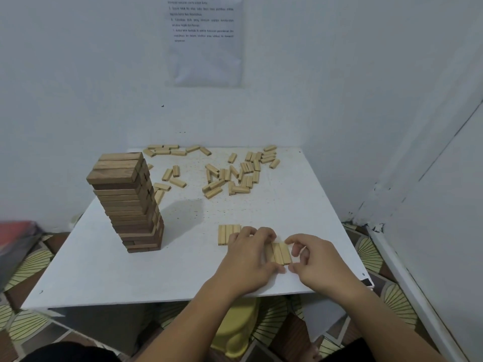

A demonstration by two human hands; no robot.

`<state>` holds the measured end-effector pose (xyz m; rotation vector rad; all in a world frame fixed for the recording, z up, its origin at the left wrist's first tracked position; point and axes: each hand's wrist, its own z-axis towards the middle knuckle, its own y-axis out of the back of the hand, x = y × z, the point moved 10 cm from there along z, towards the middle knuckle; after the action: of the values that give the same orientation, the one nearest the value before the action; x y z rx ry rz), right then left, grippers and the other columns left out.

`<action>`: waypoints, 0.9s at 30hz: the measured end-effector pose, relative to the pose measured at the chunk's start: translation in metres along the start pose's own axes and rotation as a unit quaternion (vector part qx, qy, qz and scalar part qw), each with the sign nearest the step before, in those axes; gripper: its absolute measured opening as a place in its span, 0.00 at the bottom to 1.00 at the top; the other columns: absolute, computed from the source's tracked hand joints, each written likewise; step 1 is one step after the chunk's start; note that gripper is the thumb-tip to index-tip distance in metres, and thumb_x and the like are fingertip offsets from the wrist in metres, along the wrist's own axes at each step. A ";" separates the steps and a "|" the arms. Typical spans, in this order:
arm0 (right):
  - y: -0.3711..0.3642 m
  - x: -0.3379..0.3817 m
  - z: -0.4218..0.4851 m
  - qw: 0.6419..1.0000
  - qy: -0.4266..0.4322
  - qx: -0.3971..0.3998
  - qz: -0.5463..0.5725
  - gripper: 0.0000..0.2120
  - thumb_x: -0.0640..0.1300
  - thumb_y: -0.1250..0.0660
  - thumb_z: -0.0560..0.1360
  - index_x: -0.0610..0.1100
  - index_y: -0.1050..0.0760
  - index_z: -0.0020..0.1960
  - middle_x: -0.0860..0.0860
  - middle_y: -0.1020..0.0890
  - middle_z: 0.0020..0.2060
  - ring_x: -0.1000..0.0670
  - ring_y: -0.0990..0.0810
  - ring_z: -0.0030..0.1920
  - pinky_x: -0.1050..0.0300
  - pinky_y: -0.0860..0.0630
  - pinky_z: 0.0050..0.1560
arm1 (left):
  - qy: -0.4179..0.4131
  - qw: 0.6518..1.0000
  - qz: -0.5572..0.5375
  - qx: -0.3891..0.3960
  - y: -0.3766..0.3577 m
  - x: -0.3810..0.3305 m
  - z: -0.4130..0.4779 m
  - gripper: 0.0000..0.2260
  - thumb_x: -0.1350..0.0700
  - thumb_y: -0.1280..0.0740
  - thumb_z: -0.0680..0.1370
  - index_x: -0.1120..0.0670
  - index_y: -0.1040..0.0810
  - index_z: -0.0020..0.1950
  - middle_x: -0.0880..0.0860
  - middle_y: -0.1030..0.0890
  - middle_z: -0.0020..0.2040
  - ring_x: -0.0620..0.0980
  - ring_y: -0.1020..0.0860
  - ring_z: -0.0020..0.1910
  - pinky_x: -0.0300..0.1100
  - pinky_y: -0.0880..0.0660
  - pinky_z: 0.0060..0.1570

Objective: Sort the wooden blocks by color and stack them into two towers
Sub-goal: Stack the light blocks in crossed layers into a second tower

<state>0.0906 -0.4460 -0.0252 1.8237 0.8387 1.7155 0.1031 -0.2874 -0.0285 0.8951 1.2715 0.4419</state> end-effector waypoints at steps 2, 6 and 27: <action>0.002 -0.001 -0.001 1.000 0.004 -0.014 0.000 0.17 0.40 0.25 0.73 0.57 0.24 0.55 0.55 0.22 0.44 0.56 0.23 0.36 0.67 0.27 0.38 | 0.005 1.000 -0.023 0.006 0.004 0.002 -0.003 0.27 0.41 0.27 0.75 0.35 0.35 0.71 0.44 0.33 0.70 0.51 0.40 0.71 0.50 0.34 0.70; -0.011 0.012 -0.009 0.997 0.021 -0.061 -0.045 0.15 0.57 0.28 0.74 0.55 0.28 0.56 0.57 0.26 0.46 0.55 0.25 0.45 0.66 0.33 0.43 | -0.019 0.998 -0.055 -0.034 0.021 0.006 -0.008 0.22 0.49 0.33 0.81 0.36 0.33 0.73 0.44 0.32 0.74 0.47 0.39 0.75 0.44 0.38 0.71; -0.022 0.020 -0.012 0.977 0.107 -0.004 -0.182 0.40 0.65 0.41 0.72 0.53 0.41 0.81 0.56 0.35 0.75 0.50 0.39 0.74 0.46 0.36 0.74 | -0.087 0.985 0.105 -0.109 0.020 -0.012 -0.053 0.20 0.51 0.39 0.81 0.55 0.24 0.72 0.51 0.20 0.68 0.48 0.24 0.68 0.36 0.35 0.72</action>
<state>0.0767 -0.4174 -0.0266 1.3882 1.1709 1.6835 0.0538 -0.2661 -0.0071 0.8647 0.9539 0.6421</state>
